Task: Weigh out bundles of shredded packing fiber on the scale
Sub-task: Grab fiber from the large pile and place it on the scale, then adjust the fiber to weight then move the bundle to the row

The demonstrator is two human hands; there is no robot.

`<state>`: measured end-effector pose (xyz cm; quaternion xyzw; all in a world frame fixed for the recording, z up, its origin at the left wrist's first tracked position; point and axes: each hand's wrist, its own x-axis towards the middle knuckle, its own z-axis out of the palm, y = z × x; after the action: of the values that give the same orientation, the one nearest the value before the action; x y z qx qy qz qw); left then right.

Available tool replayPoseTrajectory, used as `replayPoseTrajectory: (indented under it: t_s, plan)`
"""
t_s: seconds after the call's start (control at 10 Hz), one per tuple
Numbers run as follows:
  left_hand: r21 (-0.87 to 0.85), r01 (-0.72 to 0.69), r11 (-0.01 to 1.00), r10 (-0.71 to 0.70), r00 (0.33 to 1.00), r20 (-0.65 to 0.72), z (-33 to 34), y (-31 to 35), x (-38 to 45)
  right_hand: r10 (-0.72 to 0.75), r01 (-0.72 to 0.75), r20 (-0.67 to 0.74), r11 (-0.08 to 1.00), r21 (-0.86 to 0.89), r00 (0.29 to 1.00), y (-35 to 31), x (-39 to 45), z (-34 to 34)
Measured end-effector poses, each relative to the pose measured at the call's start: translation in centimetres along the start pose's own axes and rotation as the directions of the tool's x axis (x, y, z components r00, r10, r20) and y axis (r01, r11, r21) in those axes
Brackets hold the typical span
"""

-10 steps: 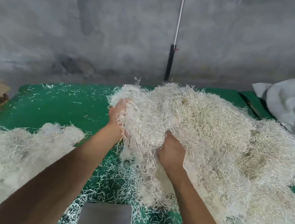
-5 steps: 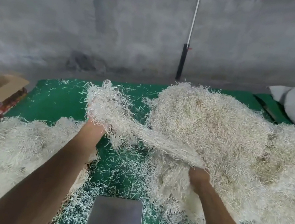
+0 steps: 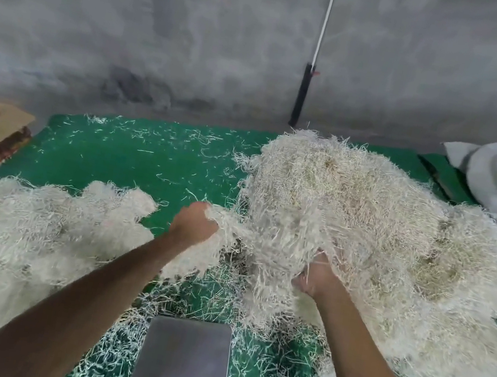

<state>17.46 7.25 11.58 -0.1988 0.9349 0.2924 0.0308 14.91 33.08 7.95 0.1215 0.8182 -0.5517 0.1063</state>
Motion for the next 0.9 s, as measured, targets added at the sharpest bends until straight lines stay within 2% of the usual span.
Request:
replayPoseTrajectory:
  t_s: [0.1, 0.2, 0.3, 0.4, 0.5, 0.6, 0.7, 0.8, 0.9]
  plan:
    - [-0.355, 0.151, 0.923, -0.173, 0.985, -0.029, -0.2, 1.6, 0.8, -0.338, 0.348, 0.188, 0.937, -0.022, 0.922, 0.8, -2.2, 2.9]
    - [-0.212, 0.059, 0.975, -0.050, 0.998, 0.048, 0.9, 2.1, 0.8, -0.369, 0.420, 0.276, 0.894, -0.155, 0.887, 1.1, -2.6, 5.3]
    - [-0.070, -0.097, 0.993, 0.085, 0.983, -0.163, 1.8, 2.5, -0.5, -0.325, 0.319, 0.039, 0.889, -0.327, 0.945, 2.3, -1.2, 3.9]
    - [0.274, -0.409, 0.870, 0.441, 0.895, -0.064, 2.5, 1.9, -2.4, -0.313, 0.235, -0.081, 0.839, -0.491, 0.946, 3.0, -0.1, 2.5]
    - [0.249, -0.377, 0.892, 0.414, 0.903, -0.117, 2.4, 2.3, -2.4, -0.332, 0.276, -0.036, 0.834, -0.477, 0.943, 1.9, -1.2, 4.5]
    - [0.255, -0.312, 0.915, 0.362, 0.916, -0.176, 1.2, 2.5, -1.6, -0.355, 0.276, -0.063, 0.816, -0.508, 0.933, 1.9, -0.6, 4.5]
    - [0.234, -0.302, 0.924, 0.347, 0.920, -0.183, 1.8, 2.2, -1.7, -0.330, 0.236, -0.121, 0.846, -0.478, 0.936, 0.4, -0.6, 5.2]
    - [0.305, -0.322, 0.896, 0.384, 0.908, -0.170, 1.7, 1.4, -2.0, -0.378, 0.271, -0.117, 0.816, -0.510, 0.918, 0.5, 0.6, 5.0]
    - [0.262, -0.142, 0.955, 0.229, 0.911, -0.342, -1.4, -2.2, -0.1, -0.263, 0.106, -0.271, 0.870, -0.481, 0.926, 2.8, 2.5, 1.6]
